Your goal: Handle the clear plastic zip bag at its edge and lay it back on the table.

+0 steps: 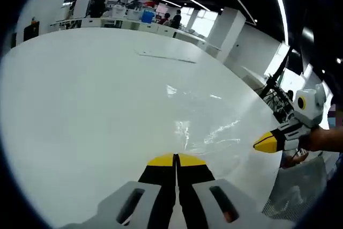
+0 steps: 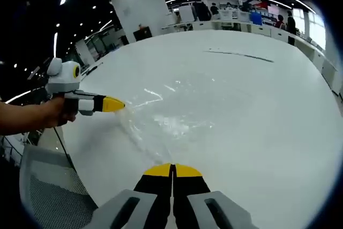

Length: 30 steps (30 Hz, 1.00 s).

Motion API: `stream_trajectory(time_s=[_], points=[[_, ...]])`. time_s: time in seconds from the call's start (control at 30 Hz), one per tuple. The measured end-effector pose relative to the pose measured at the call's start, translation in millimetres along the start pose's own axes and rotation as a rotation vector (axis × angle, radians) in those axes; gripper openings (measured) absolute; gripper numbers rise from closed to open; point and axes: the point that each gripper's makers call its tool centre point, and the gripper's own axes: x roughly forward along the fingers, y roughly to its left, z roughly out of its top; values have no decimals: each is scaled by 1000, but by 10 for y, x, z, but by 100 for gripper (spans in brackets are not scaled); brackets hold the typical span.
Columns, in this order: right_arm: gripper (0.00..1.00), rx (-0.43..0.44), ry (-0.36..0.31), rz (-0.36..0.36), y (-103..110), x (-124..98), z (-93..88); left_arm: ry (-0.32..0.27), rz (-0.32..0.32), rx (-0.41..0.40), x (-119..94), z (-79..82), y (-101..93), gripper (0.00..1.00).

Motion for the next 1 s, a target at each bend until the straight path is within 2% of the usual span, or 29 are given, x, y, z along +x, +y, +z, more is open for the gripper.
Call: stream_trajectory(time_s=[0.07, 0.17, 0.47, 0.53, 0.63, 0.73, 0.77, 0.83, 0.9, 1.0], points=[[0, -1, -8, -19, -44, -41, -17, 10, 14, 34, -41, -7, 51, 0], [0, 12, -8, -19, -53, -43, -34, 20, 0, 38, -58, -48, -5, 0], [0, -2, -49, -18, -16, -38, 72, 29, -15, 25, -17, -94, -39, 0], [0, -45, -59, -37, -31, -60, 86, 30, -14, 25, -30, -97, -53, 0], [0, -37, -68, -36, -77, -51, 108, 34, -14, 22, -40, -104, -50, 0], [3, -34, -77, -38, -96, -50, 121, 48, -10, 61, -57, -128, -57, 0], [4, -43, -82, -39, -86, -56, 122, 48, -13, 101, -63, -128, -69, 1], [7, -54, -85, -39, -99, -54, 128, 45, -15, 127, -63, -130, -83, 10], [9, -64, -93, -34, -90, -55, 133, 44, -25, 155, -74, -158, -169, 14], [18, -76, -109, -30, -72, -64, 150, 56, -25, 205, -80, -140, -126, 22]])
